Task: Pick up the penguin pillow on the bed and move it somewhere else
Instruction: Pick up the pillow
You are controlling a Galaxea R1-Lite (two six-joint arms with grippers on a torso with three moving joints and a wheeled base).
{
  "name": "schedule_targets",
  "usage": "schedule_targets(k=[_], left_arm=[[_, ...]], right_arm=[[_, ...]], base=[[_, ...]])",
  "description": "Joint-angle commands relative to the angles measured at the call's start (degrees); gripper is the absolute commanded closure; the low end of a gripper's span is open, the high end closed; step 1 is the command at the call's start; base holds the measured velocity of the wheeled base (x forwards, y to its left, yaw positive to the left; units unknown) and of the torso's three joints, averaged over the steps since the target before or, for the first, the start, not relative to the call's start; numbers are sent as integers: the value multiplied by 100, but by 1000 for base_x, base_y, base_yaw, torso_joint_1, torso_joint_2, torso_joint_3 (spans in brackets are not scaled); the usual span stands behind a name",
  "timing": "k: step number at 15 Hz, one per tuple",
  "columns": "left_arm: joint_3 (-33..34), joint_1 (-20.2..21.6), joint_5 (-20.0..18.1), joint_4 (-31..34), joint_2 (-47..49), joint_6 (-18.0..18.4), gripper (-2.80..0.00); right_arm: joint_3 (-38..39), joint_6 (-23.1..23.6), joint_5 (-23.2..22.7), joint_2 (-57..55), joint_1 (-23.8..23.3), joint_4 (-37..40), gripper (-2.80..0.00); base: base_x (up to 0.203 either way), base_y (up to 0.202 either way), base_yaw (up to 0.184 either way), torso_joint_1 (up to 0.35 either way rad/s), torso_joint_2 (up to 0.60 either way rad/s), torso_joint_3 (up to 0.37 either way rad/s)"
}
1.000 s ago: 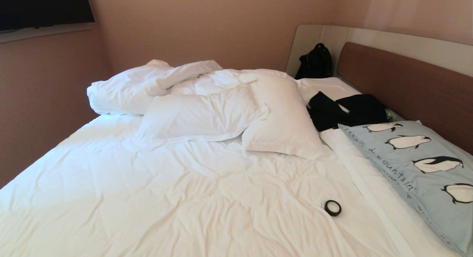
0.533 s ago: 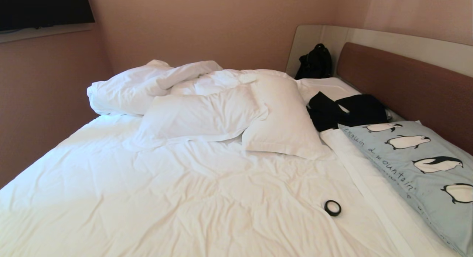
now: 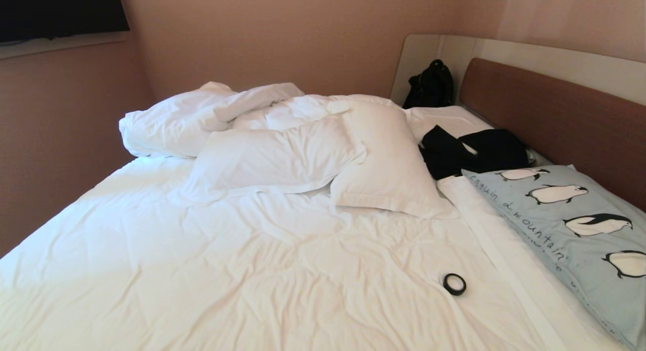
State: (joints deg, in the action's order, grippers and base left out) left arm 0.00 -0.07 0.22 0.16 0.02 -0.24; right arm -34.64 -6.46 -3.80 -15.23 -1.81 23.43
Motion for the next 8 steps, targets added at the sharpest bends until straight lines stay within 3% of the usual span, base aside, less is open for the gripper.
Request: schedule_targets(k=[1, 8], left_arm=[[9, -1, 4, 2, -2, -2, 0], [9, -1, 4, 2, -2, 7, 0]], right_arm=[[41, 42, 11, 232, 142, 56, 0], [487, 167, 12, 1158, 164, 4, 0]], base=[[0, 0, 0, 0, 0, 0], [0, 0, 0, 0, 0, 0]])
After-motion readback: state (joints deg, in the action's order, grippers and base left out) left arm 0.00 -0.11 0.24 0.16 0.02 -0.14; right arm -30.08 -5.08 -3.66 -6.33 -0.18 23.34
